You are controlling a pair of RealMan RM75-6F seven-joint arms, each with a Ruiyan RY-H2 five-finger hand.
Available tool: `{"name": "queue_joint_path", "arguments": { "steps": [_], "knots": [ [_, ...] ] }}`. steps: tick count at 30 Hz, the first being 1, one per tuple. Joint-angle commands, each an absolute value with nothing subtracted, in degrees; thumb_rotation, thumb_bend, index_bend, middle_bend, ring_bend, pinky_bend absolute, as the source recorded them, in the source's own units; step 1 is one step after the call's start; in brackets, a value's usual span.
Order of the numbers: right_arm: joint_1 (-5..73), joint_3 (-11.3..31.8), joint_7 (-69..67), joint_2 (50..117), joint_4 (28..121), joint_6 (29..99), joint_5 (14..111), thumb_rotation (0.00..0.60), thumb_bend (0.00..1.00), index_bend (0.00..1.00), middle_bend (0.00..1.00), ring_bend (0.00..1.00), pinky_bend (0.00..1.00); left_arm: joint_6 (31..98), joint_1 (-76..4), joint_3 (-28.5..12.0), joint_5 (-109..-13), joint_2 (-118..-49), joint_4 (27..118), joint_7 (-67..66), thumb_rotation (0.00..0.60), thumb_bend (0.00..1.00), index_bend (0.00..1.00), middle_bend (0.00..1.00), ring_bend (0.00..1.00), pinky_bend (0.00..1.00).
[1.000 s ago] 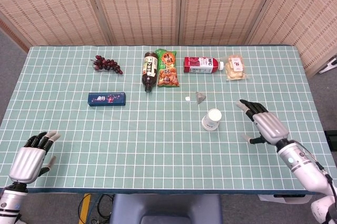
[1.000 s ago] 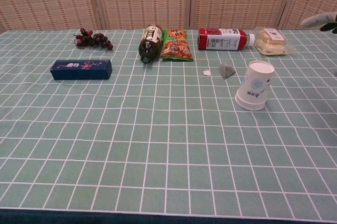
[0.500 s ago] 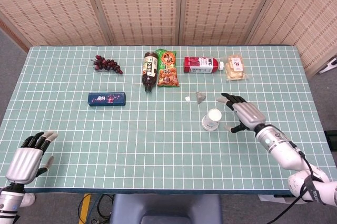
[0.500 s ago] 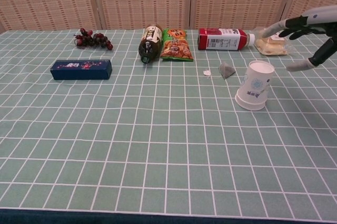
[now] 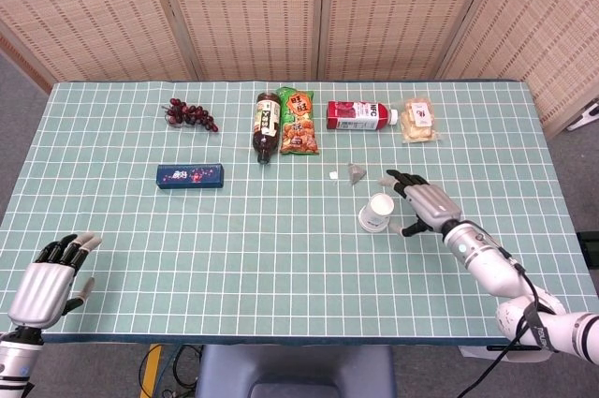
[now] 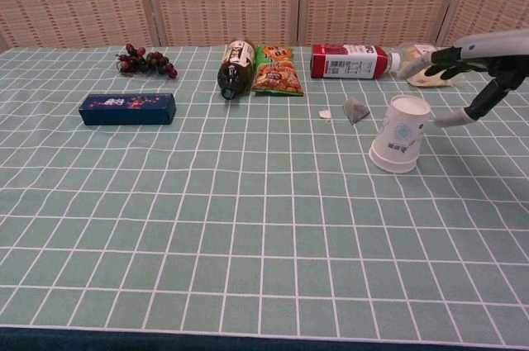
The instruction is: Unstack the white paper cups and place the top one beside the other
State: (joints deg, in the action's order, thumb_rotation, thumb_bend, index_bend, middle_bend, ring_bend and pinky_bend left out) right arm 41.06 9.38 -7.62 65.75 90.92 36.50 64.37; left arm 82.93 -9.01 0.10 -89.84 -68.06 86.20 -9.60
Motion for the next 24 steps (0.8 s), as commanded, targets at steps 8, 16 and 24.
{"name": "queue_joint_path", "arguments": {
  "steps": [8,16,24],
  "knots": [
    [41.4,9.1,-9.1,67.7,88.0,36.0,64.7,0.600,0.30,0.14,0.00,0.00,0.00,83.3,-8.9,0.2,-90.4,-68.0,86.2,-9.6,0.600,0.40,0.22,0.19,0.15,0.19],
    [41.8,9.4,-10.3,69.0,86.7,35.9,65.4,0.600,0.30,0.15,0.00,0.00,0.00,83.7,-8.8,0.3,-90.9,-68.1,86.2,-9.6,0.600,0.40,0.22,0.19,0.15,0.19],
    [42.2,9.7,-11.4,69.8,85.6,35.7,65.8,0.600,0.30,0.15,0.00,0.00,0.00,83.6,-8.8,0.3,-90.9,-68.0,86.2,-9.5,0.600,0.40,0.22,0.19,0.15,0.19]
  ]
}}
